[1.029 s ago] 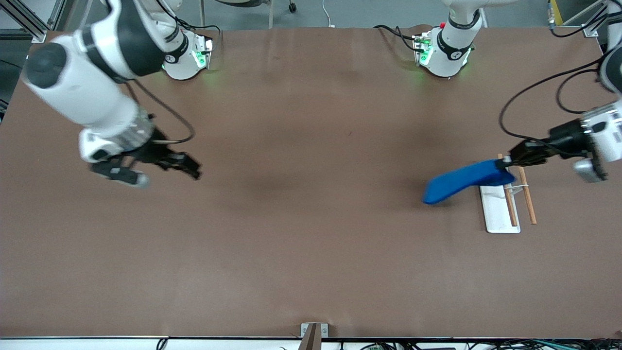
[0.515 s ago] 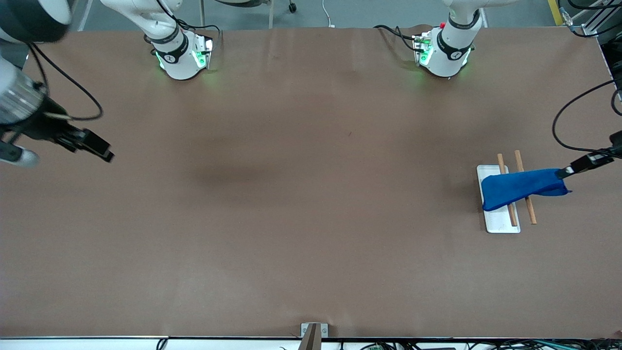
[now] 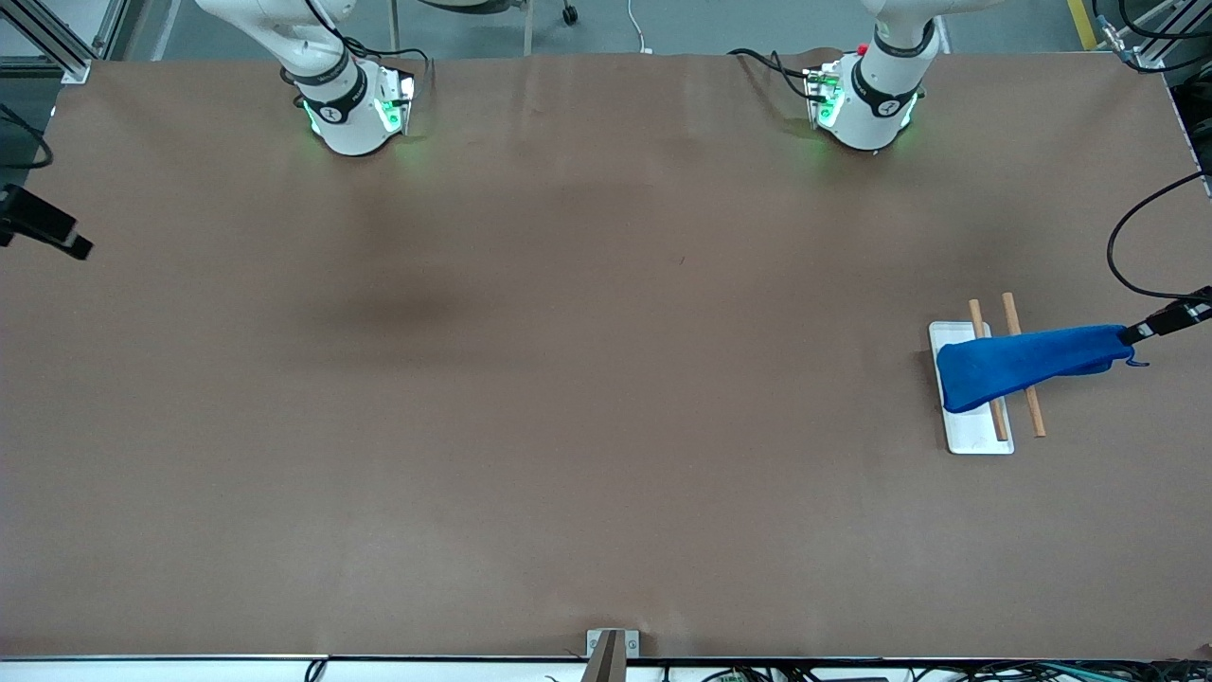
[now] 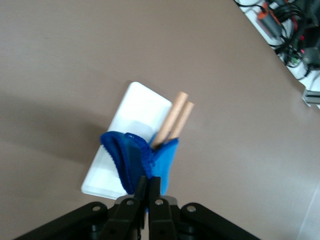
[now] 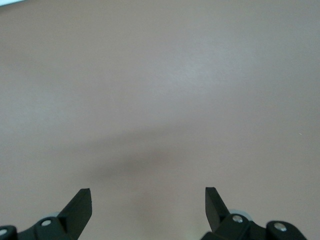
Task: Right arm passes towel to left arm to hang
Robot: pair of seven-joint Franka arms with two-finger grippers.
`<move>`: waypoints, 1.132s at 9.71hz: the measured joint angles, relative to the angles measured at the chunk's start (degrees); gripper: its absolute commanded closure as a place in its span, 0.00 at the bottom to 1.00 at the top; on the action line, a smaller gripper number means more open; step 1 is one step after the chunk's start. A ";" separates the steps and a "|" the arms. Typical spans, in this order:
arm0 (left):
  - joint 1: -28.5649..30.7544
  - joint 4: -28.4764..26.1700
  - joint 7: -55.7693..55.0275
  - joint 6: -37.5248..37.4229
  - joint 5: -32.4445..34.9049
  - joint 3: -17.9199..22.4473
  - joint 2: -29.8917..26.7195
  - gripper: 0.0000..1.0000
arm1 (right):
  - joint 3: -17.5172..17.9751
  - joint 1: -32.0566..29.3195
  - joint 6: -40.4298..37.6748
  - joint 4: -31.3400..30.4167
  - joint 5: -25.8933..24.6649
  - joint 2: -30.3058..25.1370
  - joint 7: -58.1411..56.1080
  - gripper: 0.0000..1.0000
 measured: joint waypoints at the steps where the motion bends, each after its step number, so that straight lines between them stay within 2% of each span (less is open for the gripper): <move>1: 0.02 0.14 0.14 0.03 -0.50 1.67 0.57 0.00 | -0.78 0.00 -0.66 0.00 0.00 0.00 -0.72 0.00; 3: 0.06 0.50 0.24 0.03 -1.17 3.79 1.18 0.00 | -0.64 0.23 -0.88 0.00 0.00 0.00 -0.72 0.00; 5: -0.44 1.71 0.23 0.02 -0.92 3.58 1.25 0.00 | -0.44 0.41 -0.82 0.05 -0.02 0.00 -0.71 0.00; 6: -0.97 2.97 0.36 0.00 1.82 2.68 1.04 0.00 | -0.37 0.49 -0.82 0.17 -0.05 -0.01 -0.70 0.00; 8: -1.97 4.76 -0.09 0.02 12.48 -2.76 -1.74 0.00 | -0.36 0.51 -0.82 0.25 -0.35 -0.01 -0.70 0.00; 11: -2.50 4.79 -2.34 -0.38 24.19 -13.64 -10.13 0.00 | -0.30 0.55 -0.81 1.90 -1.01 -0.04 -0.70 0.00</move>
